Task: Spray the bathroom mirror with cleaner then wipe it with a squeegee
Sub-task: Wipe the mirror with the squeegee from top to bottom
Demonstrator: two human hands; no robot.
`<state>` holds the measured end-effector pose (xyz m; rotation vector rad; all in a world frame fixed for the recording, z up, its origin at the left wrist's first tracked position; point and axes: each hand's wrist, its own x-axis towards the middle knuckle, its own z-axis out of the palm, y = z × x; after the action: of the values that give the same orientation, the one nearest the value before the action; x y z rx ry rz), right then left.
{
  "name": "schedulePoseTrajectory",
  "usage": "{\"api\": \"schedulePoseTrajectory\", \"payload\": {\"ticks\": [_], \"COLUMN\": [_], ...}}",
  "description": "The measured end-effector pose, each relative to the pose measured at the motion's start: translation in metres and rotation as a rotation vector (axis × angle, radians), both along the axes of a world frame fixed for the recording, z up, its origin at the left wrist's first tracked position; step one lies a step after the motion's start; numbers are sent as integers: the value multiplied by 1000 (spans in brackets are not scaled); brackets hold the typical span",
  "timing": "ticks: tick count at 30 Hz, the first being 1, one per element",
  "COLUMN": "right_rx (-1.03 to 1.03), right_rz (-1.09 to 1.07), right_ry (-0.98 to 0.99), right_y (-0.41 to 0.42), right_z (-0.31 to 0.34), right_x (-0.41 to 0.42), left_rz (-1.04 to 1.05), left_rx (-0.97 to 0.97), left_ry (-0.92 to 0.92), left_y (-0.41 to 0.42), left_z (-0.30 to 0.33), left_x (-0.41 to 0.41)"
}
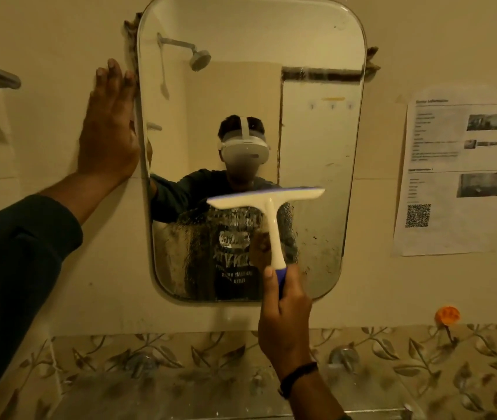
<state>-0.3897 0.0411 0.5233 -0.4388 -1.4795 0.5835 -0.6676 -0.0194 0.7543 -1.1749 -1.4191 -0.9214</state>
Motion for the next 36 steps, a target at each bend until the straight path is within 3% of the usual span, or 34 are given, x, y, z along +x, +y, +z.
{"api": "schedulePoseTrajectory", "payload": {"ticks": [4, 12, 22, 32, 36], "right_rx": [2, 31, -156, 48, -1], "right_rz": [8, -72, -47, -46, -2], "right_ry": [16, 147, 76, 10, -23], "right_y": [-7, 24, -6, 2, 0], "right_z": [9, 92, -35, 52, 26], "right_x": [6, 25, 17, 10, 2], "left_rz": [5, -17, -13, -22, -12], "left_rx": [-4, -1, 0, 6, -16], "left_ry": [8, 5, -2, 4, -10], "left_y": [0, 0, -2, -1, -4], "left_z": [0, 0, -2, -1, -1], "left_x": [-2, 0, 5, 4, 4]}}
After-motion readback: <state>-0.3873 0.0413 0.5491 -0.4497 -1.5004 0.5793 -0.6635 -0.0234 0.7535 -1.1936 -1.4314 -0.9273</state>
